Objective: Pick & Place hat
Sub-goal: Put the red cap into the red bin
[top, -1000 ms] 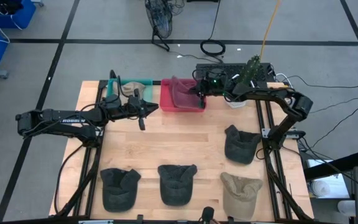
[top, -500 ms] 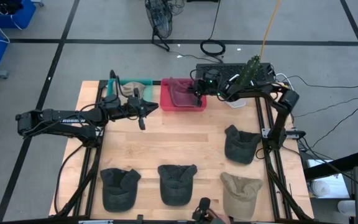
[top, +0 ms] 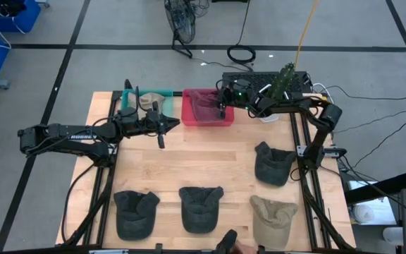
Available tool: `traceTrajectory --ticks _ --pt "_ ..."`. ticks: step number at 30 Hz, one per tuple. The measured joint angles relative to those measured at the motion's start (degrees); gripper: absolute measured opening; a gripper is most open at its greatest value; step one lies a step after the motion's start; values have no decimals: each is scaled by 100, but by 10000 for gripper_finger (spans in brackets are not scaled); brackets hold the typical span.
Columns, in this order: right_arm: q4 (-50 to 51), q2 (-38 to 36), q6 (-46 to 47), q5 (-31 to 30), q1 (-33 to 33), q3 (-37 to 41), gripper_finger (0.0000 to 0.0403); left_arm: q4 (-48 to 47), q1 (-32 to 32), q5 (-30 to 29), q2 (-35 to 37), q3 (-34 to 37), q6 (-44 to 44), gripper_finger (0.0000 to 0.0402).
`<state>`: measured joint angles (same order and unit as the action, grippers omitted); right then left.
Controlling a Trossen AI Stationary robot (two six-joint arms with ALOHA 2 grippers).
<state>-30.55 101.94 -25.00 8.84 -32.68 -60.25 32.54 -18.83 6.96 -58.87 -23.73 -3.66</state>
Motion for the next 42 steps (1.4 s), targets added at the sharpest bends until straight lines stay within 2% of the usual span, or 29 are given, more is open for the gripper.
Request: traceTrajectory --ticks 5,8,10,12,15,19,25,31,36,42 --pt "-7 -470 352 -54 297 -2 163 -29 0 -1 0 0 236 42" --pt "420 -653 772 593 440 -3 167 -29 19 4 0 0 287 42" --pt "808 -670 1018 771 505 -2 160 -18 24 9 0 0 320 42" --pt "1176 -606 1083 716 540 -2 149 19 26 33 0 0 384 42" --pt "1282 -329 1046 224 491 3 131 81 26 40 0 0 397 42" --pt "566 126 1136 -140 328 4 114 212 26 46 0 0 397 42" --pt "-410 904 1674 131 93 0 105 401 17 47 2 -2 157 42" --pt "-1160 1427 1588 151 67 -27 105 412 -16 42 0 -2 -76 42" --pt "-1127 1437 1794 35 64 -227 105 409 -62 46 1 -2 -77 42" --pt "-463 1413 1649 23 86 -492 105 330 -66 46 0 -2 -71 42"
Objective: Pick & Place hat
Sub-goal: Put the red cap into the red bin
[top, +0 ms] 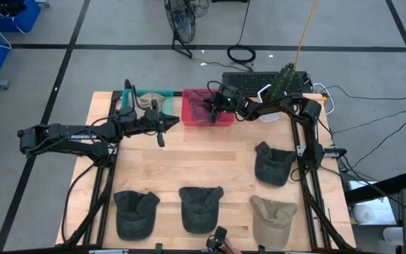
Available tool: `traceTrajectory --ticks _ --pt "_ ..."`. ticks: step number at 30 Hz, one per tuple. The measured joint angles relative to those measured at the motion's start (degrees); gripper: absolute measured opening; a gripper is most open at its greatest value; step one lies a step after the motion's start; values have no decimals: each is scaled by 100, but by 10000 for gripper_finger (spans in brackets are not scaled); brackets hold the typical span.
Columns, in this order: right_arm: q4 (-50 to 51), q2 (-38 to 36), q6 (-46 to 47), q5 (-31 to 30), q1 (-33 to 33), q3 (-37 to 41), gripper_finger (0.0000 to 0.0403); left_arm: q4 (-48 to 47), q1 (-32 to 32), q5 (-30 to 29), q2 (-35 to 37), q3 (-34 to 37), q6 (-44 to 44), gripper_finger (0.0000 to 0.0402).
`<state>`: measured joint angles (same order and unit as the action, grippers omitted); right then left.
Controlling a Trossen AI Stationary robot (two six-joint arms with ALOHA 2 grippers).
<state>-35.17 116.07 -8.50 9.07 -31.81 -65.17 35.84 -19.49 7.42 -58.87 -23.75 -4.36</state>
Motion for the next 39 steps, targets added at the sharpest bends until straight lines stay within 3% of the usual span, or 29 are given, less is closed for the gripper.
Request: traceTrajectory --ticks 5,10,17,23,39 --pt "161 -141 -119 -6 24 -15 105 -139 0 0 1 0 109 42" --pt "253 -732 -103 0 81 -9 105 -323 0 0 0 0 162 42" --pt "1609 -1360 307 307 186 -13 105 -442 15 0 0 0 348 42" --pt "2358 -1103 561 261 190 -8 105 -428 22 3 0 0 496 42" --pt "1630 -352 976 224 -70 -19 105 -123 22 2 2 0 123 42"
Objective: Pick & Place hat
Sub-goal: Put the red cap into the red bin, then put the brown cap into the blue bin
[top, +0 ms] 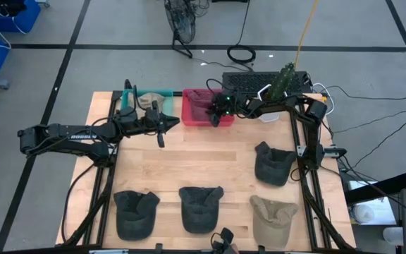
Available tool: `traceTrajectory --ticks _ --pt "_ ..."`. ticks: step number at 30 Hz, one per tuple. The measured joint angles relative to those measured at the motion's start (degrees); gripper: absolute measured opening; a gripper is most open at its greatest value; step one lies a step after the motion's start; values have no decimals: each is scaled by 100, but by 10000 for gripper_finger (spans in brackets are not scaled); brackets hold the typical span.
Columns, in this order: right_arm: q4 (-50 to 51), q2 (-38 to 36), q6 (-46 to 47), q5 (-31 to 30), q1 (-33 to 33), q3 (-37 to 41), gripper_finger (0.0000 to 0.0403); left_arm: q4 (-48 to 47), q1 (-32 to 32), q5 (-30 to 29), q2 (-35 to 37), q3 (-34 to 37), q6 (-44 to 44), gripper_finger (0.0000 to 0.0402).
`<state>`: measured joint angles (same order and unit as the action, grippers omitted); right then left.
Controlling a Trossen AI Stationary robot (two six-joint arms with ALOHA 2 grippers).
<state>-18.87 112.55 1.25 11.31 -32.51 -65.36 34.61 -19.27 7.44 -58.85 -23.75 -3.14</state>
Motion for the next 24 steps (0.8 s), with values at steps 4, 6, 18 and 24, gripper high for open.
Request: traceTrajectory --ticks 4,6,18,24 --pt "137 0 -21 -36 -4 0 105 0 -15 -1 0 0 0 42" --pt "256 0 -59 -45 -4 0 105 -2 -15 0 -1 0 12 42" --pt "-362 -283 -367 -135 178 100 105 -31 -13 0 0 0 326 42" --pt "-259 -1080 -332 -140 245 96 105 -256 0 2 -2 0 331 42"
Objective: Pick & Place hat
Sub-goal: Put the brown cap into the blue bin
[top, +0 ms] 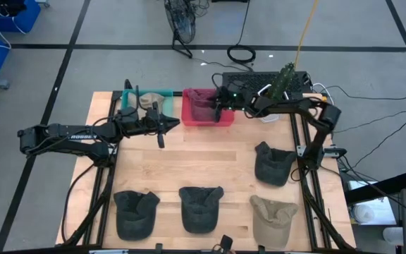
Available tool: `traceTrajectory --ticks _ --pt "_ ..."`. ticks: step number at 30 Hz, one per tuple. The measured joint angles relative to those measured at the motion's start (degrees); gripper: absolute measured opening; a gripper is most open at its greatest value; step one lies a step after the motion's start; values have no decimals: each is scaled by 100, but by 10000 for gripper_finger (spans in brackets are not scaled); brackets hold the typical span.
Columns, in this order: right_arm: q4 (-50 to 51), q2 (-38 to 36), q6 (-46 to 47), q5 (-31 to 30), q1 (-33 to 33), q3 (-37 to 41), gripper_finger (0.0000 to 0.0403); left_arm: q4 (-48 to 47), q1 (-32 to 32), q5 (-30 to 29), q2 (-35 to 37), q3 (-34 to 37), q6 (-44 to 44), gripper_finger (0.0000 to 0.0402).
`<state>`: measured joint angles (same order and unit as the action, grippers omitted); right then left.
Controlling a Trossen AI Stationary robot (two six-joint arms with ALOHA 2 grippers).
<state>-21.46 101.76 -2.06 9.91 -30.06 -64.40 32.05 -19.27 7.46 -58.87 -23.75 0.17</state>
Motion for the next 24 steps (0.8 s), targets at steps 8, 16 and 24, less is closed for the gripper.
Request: traceTrajectory --ticks 8,16,24 --pt "1791 -1284 -285 264 426 87 105 -236 40 9 0 0 281 42" --pt "3342 -2809 57 523 1238 1023 105 -173 482 49 0 0 355 42" --pt "3308 -4256 1115 494 2133 2547 105 434 1181 552 2 0 142 42"
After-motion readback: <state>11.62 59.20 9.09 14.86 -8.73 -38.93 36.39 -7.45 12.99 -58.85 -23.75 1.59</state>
